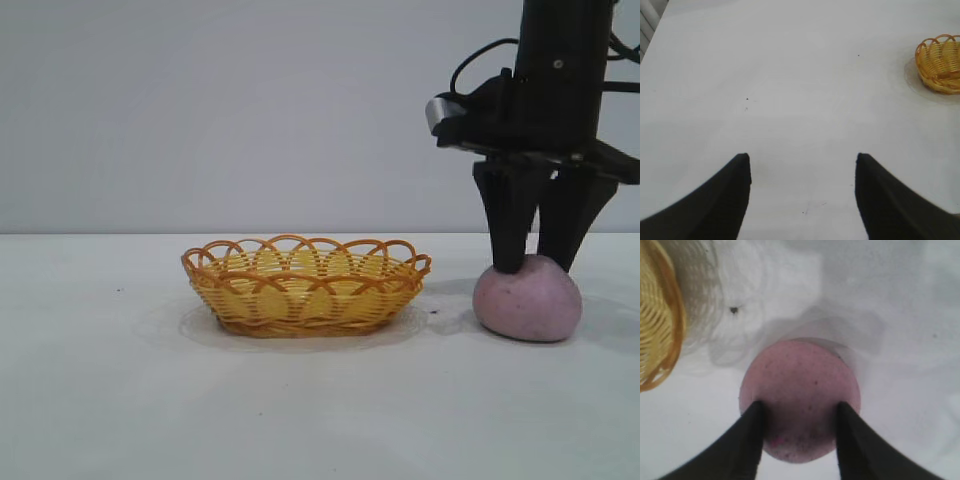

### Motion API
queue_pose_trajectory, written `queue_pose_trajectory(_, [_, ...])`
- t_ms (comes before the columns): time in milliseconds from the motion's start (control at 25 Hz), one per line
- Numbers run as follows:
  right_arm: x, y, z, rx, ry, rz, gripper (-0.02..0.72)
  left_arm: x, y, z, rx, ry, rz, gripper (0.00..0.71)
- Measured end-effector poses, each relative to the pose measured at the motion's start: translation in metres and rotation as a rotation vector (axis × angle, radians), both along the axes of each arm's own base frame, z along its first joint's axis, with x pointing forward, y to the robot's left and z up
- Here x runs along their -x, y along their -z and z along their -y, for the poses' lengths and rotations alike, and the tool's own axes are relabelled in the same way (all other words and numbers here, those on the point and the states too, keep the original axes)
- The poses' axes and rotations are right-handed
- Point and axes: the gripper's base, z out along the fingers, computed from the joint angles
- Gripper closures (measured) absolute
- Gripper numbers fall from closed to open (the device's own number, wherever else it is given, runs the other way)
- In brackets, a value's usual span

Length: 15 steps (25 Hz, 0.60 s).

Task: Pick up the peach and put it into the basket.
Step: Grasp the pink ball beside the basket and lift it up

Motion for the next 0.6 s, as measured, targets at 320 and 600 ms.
queue_pose_trajectory(320, [0.002,-0.005,0.000,-0.002,-0.008,-0.011,0.703,0.000,0.000,0.000,0.000,0.000,0.000,0.313])
queue_pose_trajectory(600, [0.011,-0.048,0.001,-0.051,-0.003,0.060,0.703,0.000,0.000,0.000,0.000,0.000,0.000,0.313])
